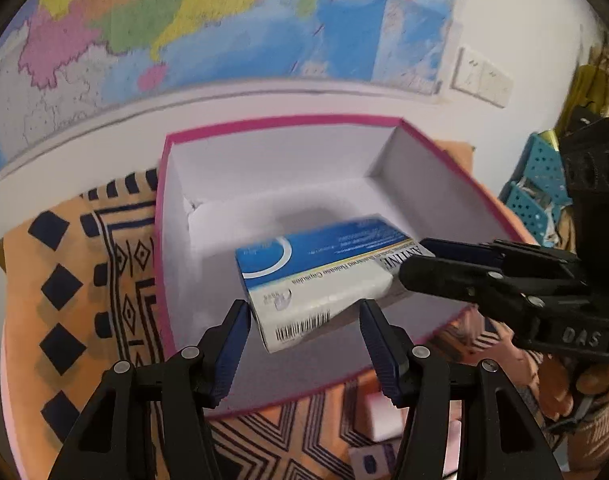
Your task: Organize rigid objects
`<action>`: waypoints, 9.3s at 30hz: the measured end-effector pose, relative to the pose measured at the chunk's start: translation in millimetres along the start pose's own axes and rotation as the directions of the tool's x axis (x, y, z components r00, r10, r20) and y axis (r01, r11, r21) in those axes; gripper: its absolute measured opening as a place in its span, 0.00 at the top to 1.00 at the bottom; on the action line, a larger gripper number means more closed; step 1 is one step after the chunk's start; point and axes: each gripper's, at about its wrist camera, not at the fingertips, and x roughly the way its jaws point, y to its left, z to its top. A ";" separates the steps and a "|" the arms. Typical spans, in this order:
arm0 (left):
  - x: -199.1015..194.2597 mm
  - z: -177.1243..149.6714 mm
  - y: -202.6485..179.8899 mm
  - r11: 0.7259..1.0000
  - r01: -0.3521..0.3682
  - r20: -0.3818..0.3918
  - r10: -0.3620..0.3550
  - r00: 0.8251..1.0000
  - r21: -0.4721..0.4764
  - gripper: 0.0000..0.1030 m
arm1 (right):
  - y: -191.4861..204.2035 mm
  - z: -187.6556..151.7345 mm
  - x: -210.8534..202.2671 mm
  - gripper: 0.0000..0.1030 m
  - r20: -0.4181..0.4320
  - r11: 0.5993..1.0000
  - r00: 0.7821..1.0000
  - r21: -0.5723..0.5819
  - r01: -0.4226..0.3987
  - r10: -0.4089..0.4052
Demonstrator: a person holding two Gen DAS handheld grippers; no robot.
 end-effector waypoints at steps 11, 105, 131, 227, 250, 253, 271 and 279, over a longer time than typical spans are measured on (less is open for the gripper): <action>-16.4 -7.2 4.4 0.999 -0.030 0.070 0.032 0.997 -0.029 0.44 | 0.3 -7.9 -13.5 0.62 0.015 1.000 1.000 -0.011 -0.013 0.013; -60.8 -153.7 -6.9 0.969 0.132 -0.039 -0.143 0.989 -0.210 0.54 | 33.6 -122.2 -56.3 0.74 -0.033 0.996 0.999 -0.084 -0.035 0.032; -83.7 -44.2 -15.2 0.997 0.068 0.144 -0.063 0.988 -0.035 0.52 | 23.7 -38.2 -88.9 0.73 0.161 0.995 0.987 -0.096 0.010 0.005; 11.3 -90.3 -32.2 0.974 0.216 -0.046 -0.220 0.974 -0.073 0.39 | -45.4 -129.4 -104.2 0.68 -0.010 0.973 0.981 0.128 0.192 -0.192; 26.6 -86.4 -42.2 0.964 0.256 -0.076 -0.261 0.962 -0.066 0.39 | -48.6 -128.0 -94.7 0.68 -0.016 0.974 0.982 0.128 0.187 -0.187; 25.3 -87.2 -43.3 0.965 0.254 -0.075 -0.259 0.963 -0.061 0.39 | -48.4 -127.9 -94.7 0.68 -0.014 0.974 0.983 0.127 0.186 -0.186; -14.2 -86.5 -51.3 0.980 0.196 -0.003 -0.196 0.981 -0.021 0.39 | -27.0 -115.3 -108.5 0.65 0.037 0.980 0.981 0.073 0.187 -0.190; -40.8 -80.4 -42.6 0.982 0.185 0.056 -0.183 0.981 -0.036 0.39 | -9.4 -102.5 -114.9 0.64 0.073 0.985 0.982 0.022 0.171 -0.173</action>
